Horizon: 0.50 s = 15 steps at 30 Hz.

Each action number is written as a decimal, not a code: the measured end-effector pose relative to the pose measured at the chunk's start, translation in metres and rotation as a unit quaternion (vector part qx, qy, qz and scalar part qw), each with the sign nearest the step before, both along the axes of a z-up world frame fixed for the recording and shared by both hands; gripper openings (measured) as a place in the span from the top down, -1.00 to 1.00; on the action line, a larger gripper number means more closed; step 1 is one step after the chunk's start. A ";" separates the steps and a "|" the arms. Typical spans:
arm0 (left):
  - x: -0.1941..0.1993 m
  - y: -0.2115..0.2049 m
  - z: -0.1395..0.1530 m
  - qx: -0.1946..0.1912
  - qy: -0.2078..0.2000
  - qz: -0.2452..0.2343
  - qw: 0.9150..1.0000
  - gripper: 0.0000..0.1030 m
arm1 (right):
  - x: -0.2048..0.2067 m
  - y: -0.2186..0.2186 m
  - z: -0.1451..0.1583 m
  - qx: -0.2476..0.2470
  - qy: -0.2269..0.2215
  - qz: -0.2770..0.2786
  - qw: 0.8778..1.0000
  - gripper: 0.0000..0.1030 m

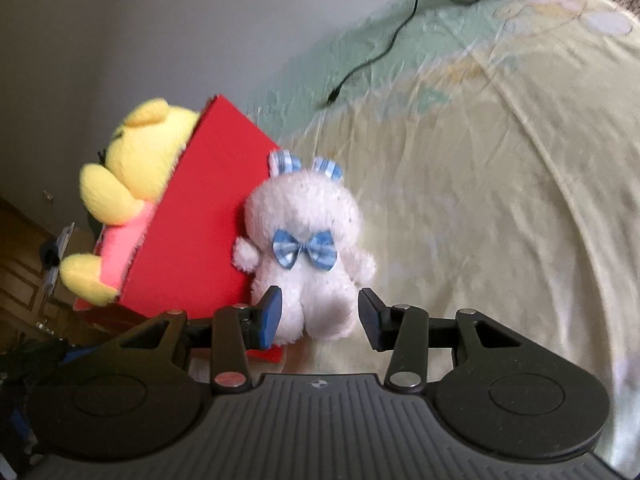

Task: Organize objects
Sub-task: 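Move the right tool to the white bunny plush with blue bow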

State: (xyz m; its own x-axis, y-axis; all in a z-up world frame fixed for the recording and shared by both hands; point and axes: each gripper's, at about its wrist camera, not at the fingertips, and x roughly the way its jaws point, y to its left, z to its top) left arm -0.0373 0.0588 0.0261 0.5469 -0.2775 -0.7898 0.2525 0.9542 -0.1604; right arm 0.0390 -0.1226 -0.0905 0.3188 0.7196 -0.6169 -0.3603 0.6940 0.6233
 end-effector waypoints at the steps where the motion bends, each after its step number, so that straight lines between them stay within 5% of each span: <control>1: 0.000 0.002 -0.001 0.002 0.002 0.003 1.000 -0.92 | 0.001 0.003 -0.003 -0.001 0.004 0.003 1.000 0.09; 5: 0.002 0.007 -0.003 0.006 0.006 0.014 1.000 -0.92 | 0.005 0.016 -0.011 -0.004 0.010 0.010 1.000 -0.10; 9: 0.004 0.012 -0.005 0.009 0.009 0.022 1.000 -0.93 | 0.009 0.024 -0.016 0.001 0.018 0.020 1.000 -0.08; 15: 0.008 0.010 -0.007 0.007 0.014 0.018 1.000 -0.93 | 0.009 0.018 -0.014 0.006 0.022 0.030 0.999 0.34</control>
State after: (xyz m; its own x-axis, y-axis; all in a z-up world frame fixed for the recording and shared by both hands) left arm -0.0292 0.0691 0.0188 0.5345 -0.2475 -0.8081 0.2140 0.9646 -0.1538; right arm 0.0484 -0.1043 -0.1041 0.2482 0.7438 -0.6206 -0.3731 0.6646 0.6474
